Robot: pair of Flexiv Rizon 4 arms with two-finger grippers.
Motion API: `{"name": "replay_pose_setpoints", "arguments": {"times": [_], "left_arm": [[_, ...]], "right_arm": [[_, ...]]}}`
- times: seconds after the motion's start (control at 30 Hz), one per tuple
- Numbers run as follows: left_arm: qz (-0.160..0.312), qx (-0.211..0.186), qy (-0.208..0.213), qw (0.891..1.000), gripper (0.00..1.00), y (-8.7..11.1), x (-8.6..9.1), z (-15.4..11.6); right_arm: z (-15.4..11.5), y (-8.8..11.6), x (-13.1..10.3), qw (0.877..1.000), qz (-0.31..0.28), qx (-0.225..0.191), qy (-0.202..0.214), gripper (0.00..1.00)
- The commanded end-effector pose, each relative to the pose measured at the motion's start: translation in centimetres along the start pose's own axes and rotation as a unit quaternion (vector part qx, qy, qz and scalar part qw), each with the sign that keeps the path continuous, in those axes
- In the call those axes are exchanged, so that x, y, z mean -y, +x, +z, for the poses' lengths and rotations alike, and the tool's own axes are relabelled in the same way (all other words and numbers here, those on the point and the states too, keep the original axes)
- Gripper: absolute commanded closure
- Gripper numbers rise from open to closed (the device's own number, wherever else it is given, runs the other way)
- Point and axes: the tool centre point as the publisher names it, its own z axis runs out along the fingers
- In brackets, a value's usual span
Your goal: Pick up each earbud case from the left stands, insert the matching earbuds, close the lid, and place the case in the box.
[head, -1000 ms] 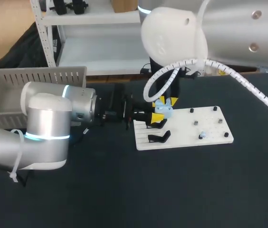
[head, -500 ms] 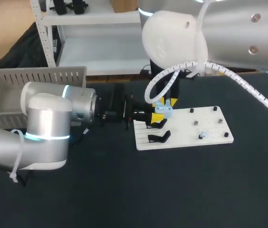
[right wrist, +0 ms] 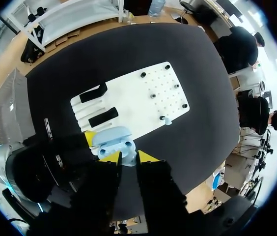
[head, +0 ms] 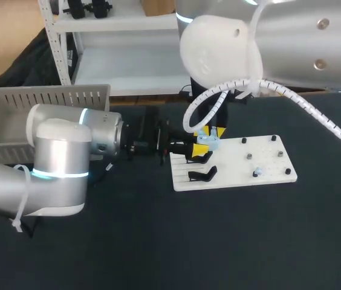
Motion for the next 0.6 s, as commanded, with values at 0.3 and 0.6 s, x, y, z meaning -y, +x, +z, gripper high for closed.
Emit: {"name": "replay_pose_setpoints", "arguments": {"times": [0.3,0.6], "left_arm": [[0.0,-0.001,-0.001,1.0,1.0,0.0,-0.03,0.09],[0.0,-0.001,-0.001,1.0,1.0,0.0,-0.03,0.09]], "right_arm": [[0.38,-0.29,-0.1,1.0,0.0,-0.004,0.001,1.0],[0.7,-0.45,-0.11,1.0,0.003,-0.008,0.003,1.0]]}}
